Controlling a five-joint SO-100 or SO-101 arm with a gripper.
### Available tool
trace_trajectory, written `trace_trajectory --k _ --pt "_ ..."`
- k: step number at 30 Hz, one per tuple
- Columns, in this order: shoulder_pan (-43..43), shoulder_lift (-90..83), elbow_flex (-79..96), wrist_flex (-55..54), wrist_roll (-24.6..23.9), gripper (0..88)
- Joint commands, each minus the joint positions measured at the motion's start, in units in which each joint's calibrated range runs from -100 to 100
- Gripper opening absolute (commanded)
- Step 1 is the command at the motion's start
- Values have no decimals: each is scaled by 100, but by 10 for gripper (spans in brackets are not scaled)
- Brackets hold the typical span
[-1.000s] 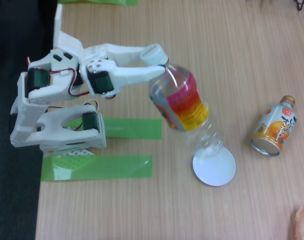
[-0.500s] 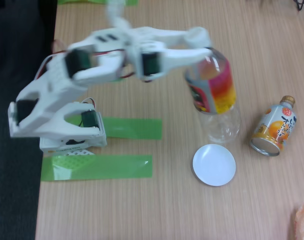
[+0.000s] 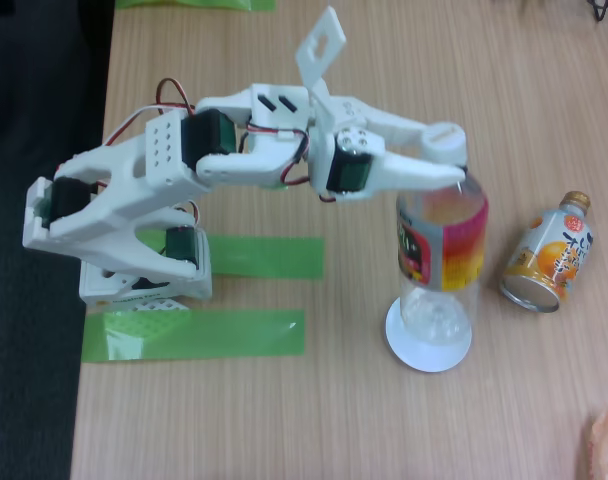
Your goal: Pick up the plastic bottle and stand it up on the white place
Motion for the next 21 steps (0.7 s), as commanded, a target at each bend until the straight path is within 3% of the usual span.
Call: trace_trajectory --k 1,10,21 --pt "120 -45 -140 -104 -336 14" --pt "75 -45 -104 -69 -1029 14" --pt "142 -45 -95 -104 -1060 14"
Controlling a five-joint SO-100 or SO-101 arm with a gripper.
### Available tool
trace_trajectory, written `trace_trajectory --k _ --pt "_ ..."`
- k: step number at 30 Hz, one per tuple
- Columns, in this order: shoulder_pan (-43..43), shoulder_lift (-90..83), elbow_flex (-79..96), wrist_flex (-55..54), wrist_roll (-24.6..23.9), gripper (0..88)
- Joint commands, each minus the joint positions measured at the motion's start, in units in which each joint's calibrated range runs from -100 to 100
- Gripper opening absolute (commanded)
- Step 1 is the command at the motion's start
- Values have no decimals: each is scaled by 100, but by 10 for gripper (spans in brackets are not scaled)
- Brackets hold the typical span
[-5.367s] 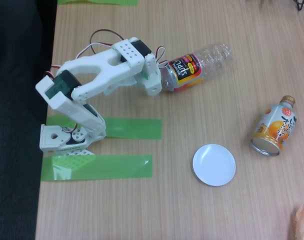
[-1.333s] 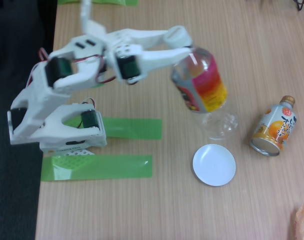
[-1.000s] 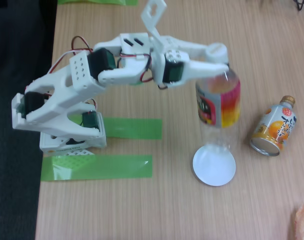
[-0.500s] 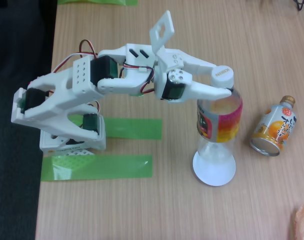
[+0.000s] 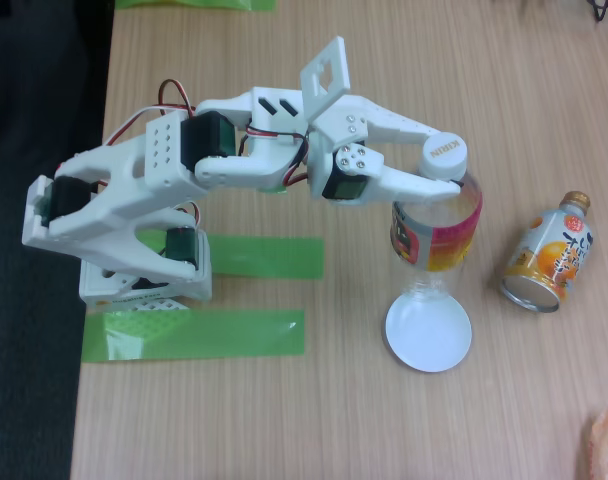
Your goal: Pick up the plastic bottle and stand it up on the white place
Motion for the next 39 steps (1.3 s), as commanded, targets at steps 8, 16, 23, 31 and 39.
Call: trace_trajectory --k 8,16,23,31,39 --pt "452 22 -95 -121 -8 14" --pt "741 22 457 -679 39 13" --pt "682 22 638 -893 -3 13" --pt "682 22 1200 -1168 33 13" --pt "682 22 1417 -1486 39 13"
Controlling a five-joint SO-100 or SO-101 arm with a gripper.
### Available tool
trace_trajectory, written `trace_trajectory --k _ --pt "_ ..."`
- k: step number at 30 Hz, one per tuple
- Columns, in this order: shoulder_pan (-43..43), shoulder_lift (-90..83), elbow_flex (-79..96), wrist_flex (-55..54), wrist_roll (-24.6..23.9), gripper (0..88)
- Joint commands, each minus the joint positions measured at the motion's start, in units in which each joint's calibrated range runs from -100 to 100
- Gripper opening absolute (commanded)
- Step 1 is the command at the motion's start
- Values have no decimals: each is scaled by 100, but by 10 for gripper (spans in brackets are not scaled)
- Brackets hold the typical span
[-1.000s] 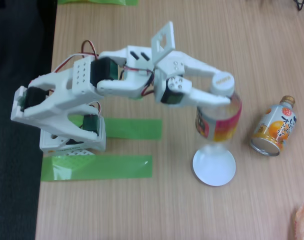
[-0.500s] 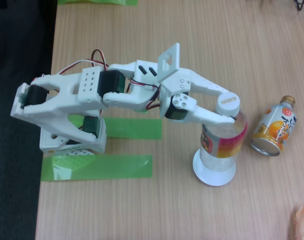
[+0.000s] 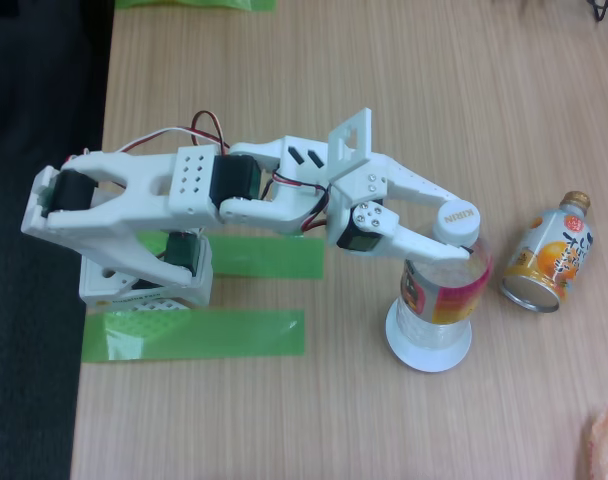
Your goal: Pick up the plastic bottle and stand it up on the white place
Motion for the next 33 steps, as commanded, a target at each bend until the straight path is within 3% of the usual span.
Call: trace_trajectory --k 1,33 --pt "2 -3 -20 -126 33 13" --pt "-146 -12 695 -555 39 13"
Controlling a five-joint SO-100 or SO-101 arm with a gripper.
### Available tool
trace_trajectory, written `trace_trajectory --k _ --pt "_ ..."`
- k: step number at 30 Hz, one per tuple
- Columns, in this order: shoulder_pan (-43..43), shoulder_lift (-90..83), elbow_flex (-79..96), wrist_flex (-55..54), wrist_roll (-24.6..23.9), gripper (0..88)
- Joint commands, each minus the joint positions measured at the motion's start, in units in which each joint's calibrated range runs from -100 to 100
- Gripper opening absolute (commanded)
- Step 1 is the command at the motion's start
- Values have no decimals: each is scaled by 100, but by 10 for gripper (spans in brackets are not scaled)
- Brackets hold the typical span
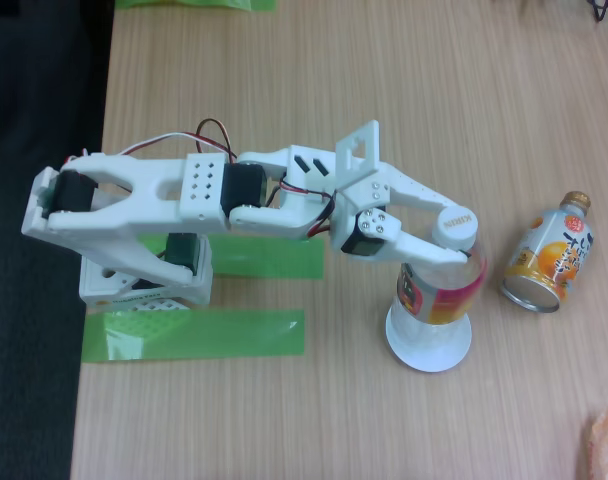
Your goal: Pick up the plastic bottle and stand it up on the white place
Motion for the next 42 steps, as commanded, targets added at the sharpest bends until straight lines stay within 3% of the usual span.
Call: trace_trajectory --k 1,12,18,26,42 --pt "-49 -12 44 -97 39 13" --pt "-56 -12 72 -105 39 14" --pt "-56 -3 126 -105 39 117" --pt "-56 -3 524 -766 44 117" --pt "10 131 524 -809 49 122"
